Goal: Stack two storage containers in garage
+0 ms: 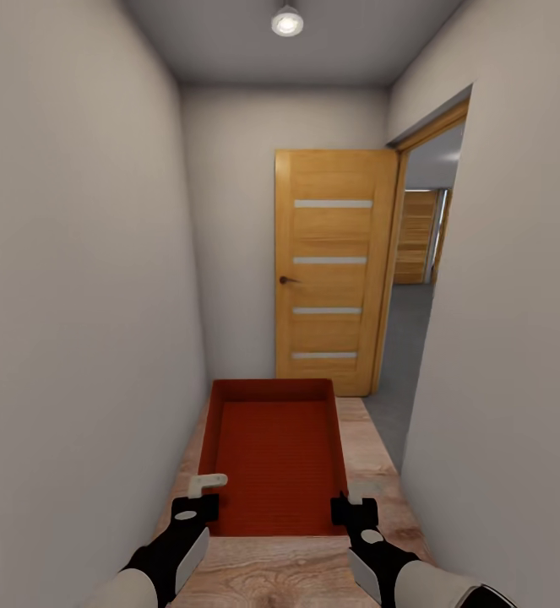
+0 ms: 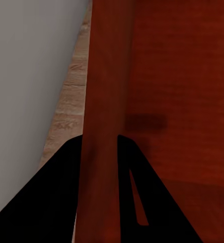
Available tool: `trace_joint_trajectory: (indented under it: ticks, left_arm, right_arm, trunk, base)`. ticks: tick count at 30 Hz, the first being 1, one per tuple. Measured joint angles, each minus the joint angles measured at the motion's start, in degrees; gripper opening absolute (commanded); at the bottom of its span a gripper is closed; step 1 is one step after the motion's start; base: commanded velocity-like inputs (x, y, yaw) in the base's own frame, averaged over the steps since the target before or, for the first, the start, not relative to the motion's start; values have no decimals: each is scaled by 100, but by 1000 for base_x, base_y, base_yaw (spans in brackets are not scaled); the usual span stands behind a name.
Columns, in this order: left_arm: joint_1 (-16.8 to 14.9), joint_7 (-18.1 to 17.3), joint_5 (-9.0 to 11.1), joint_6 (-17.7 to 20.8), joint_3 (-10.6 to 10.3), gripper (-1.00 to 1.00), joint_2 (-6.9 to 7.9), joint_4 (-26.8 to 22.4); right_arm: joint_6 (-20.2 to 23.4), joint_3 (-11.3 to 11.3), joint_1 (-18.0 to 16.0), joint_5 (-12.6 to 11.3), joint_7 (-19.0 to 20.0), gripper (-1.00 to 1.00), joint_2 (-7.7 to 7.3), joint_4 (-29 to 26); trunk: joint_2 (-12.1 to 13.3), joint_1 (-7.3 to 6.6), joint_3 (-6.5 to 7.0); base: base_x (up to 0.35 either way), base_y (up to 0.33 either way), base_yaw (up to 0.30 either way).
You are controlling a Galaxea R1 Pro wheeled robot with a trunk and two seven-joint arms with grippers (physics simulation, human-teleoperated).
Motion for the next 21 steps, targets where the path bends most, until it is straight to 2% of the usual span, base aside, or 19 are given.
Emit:
trace_joint_trajectory:
  ticks: [21]
  left_arm:
    - [0, 1, 1, 0, 0, -100, 0, 0]
  right_arm:
    - [0, 1, 0, 0, 0, -100, 0, 0]
  trunk:
    - [0, 0, 0]
  base:
    - [326, 0, 0]
